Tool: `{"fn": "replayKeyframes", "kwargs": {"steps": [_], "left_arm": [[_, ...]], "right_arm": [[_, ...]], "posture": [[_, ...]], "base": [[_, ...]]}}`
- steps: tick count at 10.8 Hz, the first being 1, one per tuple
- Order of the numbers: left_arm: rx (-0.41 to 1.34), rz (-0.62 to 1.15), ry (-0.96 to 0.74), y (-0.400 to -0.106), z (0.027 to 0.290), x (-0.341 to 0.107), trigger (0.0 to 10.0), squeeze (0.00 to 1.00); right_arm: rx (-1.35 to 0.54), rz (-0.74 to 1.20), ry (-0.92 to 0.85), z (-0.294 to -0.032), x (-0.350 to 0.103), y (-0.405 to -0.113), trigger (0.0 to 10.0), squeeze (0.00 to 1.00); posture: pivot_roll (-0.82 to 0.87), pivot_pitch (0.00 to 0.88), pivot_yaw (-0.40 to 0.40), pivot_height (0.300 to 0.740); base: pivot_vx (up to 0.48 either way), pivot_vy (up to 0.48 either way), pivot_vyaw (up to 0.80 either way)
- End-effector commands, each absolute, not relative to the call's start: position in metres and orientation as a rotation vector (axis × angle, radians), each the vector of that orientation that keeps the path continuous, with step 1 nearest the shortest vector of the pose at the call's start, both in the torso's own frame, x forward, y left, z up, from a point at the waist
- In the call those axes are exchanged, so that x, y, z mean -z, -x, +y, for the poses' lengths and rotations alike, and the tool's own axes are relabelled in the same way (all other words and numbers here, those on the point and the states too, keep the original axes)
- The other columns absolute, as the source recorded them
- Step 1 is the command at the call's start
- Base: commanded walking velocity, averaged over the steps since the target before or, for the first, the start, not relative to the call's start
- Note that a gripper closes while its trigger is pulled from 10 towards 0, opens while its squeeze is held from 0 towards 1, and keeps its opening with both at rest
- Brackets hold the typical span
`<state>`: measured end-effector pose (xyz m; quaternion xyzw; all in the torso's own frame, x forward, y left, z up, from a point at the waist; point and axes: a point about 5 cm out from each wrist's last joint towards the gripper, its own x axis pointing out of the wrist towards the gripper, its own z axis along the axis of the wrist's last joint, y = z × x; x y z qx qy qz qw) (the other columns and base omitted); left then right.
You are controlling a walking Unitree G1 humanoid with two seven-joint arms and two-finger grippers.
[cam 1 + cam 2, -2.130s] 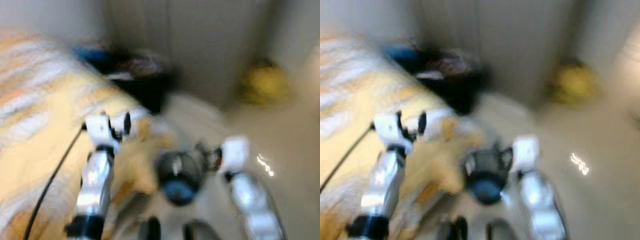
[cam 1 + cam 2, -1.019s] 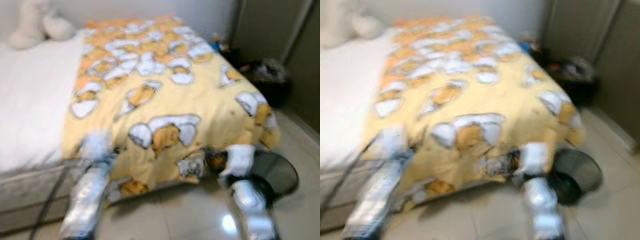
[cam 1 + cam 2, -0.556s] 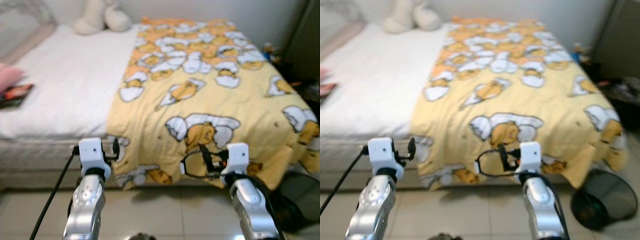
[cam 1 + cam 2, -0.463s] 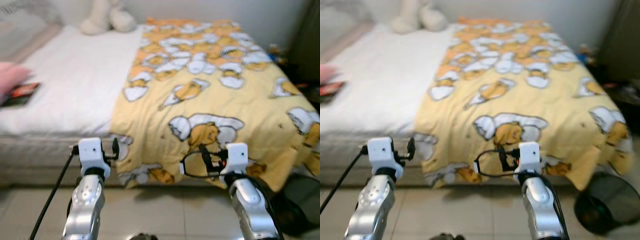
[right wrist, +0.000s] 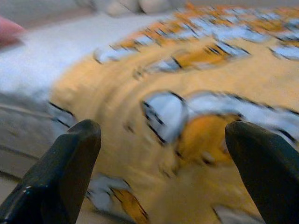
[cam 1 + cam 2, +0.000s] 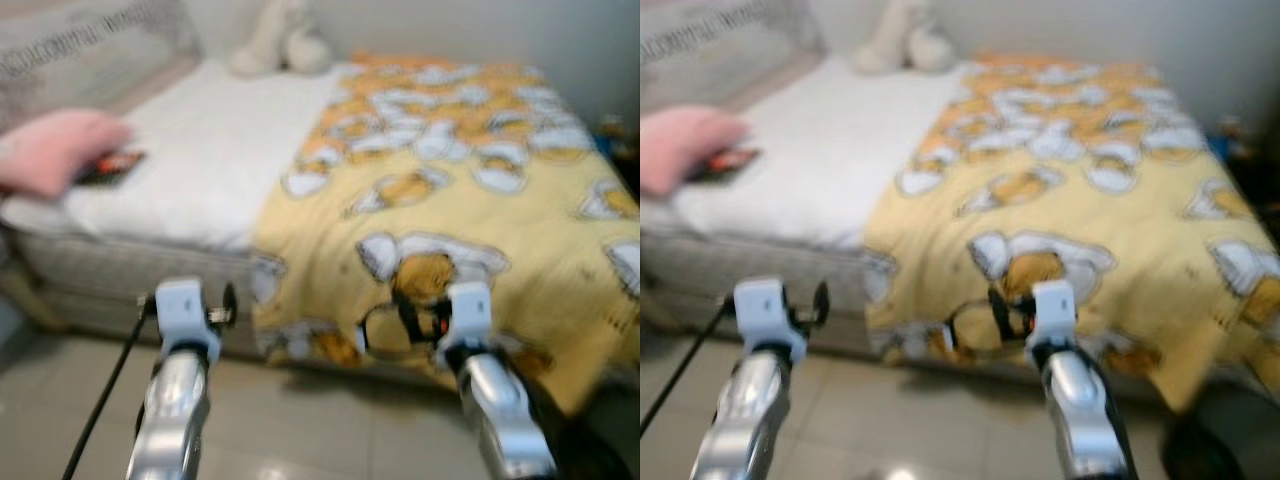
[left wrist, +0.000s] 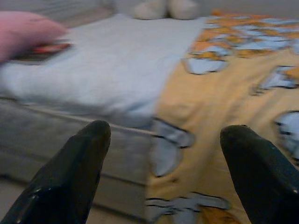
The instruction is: Clean up the room
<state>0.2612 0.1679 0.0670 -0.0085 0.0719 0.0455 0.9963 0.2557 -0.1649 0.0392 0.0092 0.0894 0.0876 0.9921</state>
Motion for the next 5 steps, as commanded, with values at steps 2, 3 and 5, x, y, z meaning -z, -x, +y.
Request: {"fn": "replayKeyframes", "kwargs": {"steps": [2,3,5], "left_arm": [[-0.114,0.133,-0.036,-0.265,0.172,-0.069,10.0,0.00],[-0.118,0.135,-0.029,-0.267,0.172,-0.069,10.0,0.00],[-0.132,0.115,-0.001,-0.276,0.172,-0.076,10.0,0.00]], "right_arm": [[-0.168,0.174,-0.029,-0.161,-0.040,-0.259,10.0,0.02],[-0.167,0.175,-0.027,-0.160,-0.040,-0.260,10.0,0.00],[-0.177,0.172,-0.026,-0.157,-0.041,-0.261,10.0,0.00]], "posture": [[-0.14,0.000,0.085,0.740],[-0.14,0.000,0.086,0.740],[-0.15,0.000,0.083,0.740]], "base": [[0.000,-0.480,0.49],[0.000,0.000,0.68],[0.000,0.000,0.00]]}}
